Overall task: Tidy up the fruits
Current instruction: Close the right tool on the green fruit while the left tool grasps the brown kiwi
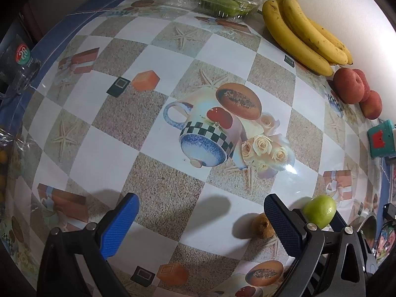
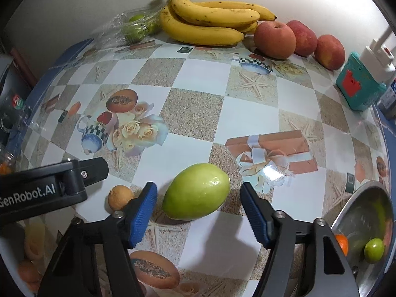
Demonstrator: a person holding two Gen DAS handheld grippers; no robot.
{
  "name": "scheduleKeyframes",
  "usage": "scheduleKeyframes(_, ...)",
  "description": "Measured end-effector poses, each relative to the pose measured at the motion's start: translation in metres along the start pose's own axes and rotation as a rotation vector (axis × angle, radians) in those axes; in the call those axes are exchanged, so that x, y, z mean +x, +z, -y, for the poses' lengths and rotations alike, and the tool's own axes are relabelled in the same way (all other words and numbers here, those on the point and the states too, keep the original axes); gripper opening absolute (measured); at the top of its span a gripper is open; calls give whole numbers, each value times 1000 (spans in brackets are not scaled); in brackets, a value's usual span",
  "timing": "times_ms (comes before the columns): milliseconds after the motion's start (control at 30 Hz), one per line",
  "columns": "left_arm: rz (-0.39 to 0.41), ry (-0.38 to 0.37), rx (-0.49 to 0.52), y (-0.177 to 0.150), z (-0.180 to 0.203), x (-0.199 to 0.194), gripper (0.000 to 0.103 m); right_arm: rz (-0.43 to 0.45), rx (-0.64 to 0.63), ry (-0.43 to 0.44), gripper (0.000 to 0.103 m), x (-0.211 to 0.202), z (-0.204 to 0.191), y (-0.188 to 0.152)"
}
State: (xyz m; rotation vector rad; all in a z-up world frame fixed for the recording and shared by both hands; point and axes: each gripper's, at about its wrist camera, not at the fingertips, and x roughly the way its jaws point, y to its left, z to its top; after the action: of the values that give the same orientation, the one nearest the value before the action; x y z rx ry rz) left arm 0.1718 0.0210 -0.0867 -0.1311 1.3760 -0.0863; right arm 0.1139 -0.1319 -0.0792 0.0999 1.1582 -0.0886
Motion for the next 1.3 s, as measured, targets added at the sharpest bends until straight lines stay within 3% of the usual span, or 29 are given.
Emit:
scheduleKeyframes(433,-1,-22,8,0,4,-3,102,1,2,20,53,0,1,-1)
scheduleKeyframes(567,-2,-39,29,-2,10,-4,101,4,57,48,51,-7,9,-2)
scheduleKeyframes(700,-11,-49,56,-6,18,-3,89,11,78,31,48,-20,14,-6)
scheduleKeyframes(1167,-46,-123,118,-15,38,-1,62,-13,193,29,47,-42,37,-19)
scheduleKeyframes(1233,-49,-121,127,-17,40,-2,51,-21,217,36,47,-45,41,-22)
scheduleKeyframes(1300,-53,-125,133,-18,42,-1,46,-18,229,39,47,-48,44,-24)
